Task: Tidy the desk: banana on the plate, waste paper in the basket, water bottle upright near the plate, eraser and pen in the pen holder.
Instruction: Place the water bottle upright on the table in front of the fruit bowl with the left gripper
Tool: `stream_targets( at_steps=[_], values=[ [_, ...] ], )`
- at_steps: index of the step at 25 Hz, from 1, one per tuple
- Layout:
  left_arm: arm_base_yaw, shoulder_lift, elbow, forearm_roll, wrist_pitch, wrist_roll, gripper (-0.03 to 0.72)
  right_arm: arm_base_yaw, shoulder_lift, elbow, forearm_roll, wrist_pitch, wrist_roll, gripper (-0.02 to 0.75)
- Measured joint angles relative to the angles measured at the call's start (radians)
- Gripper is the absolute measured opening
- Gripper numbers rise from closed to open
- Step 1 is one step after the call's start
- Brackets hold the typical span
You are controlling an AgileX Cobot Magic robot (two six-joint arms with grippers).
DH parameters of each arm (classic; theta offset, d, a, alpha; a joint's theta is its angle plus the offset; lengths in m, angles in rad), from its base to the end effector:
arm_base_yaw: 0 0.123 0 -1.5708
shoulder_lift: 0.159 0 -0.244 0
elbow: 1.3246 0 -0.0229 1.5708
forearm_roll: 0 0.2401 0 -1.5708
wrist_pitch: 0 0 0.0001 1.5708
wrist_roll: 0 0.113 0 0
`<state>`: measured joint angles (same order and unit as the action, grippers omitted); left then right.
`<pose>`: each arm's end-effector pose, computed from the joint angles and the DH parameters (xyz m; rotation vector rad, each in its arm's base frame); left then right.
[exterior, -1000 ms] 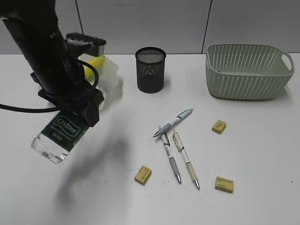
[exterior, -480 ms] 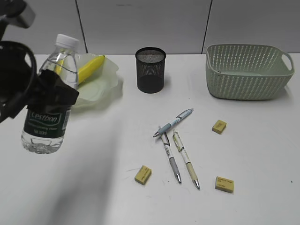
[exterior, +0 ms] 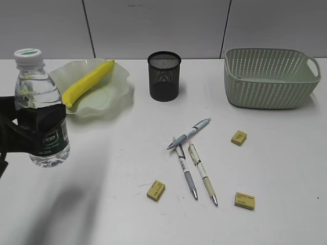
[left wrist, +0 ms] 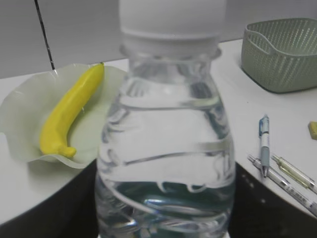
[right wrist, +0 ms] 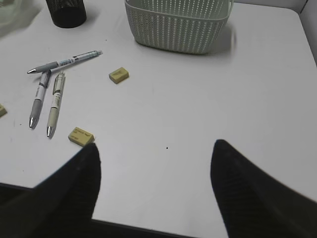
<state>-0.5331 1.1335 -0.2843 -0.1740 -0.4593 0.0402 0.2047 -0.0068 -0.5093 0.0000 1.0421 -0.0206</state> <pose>0.2023 -0.1093 0.1741 0.3402 1.8648 -0.3726 0.0448 0.0093 0.2670 -0.2261 1.9988 0.1175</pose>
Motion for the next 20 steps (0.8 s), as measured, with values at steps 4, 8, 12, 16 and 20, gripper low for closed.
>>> stream_targets(
  at_steps=[4,8,12,16,20],
  values=[
    [0.005,0.158,0.01,0.0,-0.207,0.0,0.5,0.0,0.0,0.0,0.0,0.0,0.0,0.546],
    [0.005,0.359,0.012,-0.004,-0.527,-0.001,0.5,0.0,0.0,0.0,0.0,0.0,0.0,0.546],
    [0.006,0.535,0.006,0.005,-0.677,-0.001,0.5,0.0,0.0,0.0,0.0,0.0,0.0,0.546],
    [0.006,0.609,0.003,0.045,-0.676,-0.001,0.5,0.0,0.0,0.0,0.0,0.0,0.0,0.546],
    [0.006,0.641,-0.023,0.043,-0.686,-0.001,0.5,0.0,0.0,0.0,0.0,0.0,0.0,0.546]
  ],
)
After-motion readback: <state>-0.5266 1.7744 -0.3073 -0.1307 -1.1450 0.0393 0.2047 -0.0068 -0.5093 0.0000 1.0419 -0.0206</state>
